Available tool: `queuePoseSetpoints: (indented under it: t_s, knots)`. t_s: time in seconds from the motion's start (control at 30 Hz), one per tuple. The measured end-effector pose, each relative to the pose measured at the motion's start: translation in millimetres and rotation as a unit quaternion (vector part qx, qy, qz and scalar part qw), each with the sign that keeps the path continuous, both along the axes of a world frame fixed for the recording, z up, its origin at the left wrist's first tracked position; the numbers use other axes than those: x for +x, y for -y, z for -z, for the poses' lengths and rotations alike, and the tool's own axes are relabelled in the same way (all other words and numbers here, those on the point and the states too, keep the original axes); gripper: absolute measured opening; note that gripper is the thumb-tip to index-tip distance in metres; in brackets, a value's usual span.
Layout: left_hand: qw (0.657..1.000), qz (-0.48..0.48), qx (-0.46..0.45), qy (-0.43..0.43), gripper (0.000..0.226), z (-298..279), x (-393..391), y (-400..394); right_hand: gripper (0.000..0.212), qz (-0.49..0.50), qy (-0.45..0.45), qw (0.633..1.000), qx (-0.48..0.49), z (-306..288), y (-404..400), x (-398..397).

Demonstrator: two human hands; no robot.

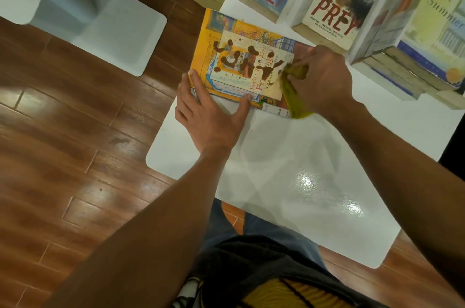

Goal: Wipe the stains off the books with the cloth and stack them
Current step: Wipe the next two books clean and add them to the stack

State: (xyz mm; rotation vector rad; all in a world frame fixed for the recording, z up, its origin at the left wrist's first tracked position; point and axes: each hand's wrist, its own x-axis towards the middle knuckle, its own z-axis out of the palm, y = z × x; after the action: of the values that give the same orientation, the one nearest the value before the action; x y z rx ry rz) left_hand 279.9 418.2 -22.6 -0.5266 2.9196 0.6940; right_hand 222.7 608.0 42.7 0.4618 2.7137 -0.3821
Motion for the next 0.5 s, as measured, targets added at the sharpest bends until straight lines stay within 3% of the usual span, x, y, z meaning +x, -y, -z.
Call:
queuePoseSetpoints:
  t_s: [0.1, 0.23, 0.37, 0.5]
  knots:
    - [1.000, 0.002, 0.001, -0.007, 0.113, 0.7, 1.4, -0.5, 0.047, -0.064, 0.021, 0.998, -0.012, 3.4, 3.6, 6.0]
    - [1.000, -0.001, 0.004, -0.003, 0.113, 1.2, 0.0, -0.6, 0.042, -0.028, -0.001, 1.000, -0.006, 4.6, -6.6, -7.9]
    - [1.000, -0.002, 0.003, -0.010, 0.112, 1.7, 1.6, -0.7, 0.043, -0.115, 0.031, 0.993, -0.008, 8.6, -1.2, 2.3]
    - [1.000, -0.003, 0.007, -0.002, 0.112, 2.7, 0.0, 0.1, 0.036, -0.051, 0.000, 0.999, -0.012, 3.3, -9.7, -10.1]
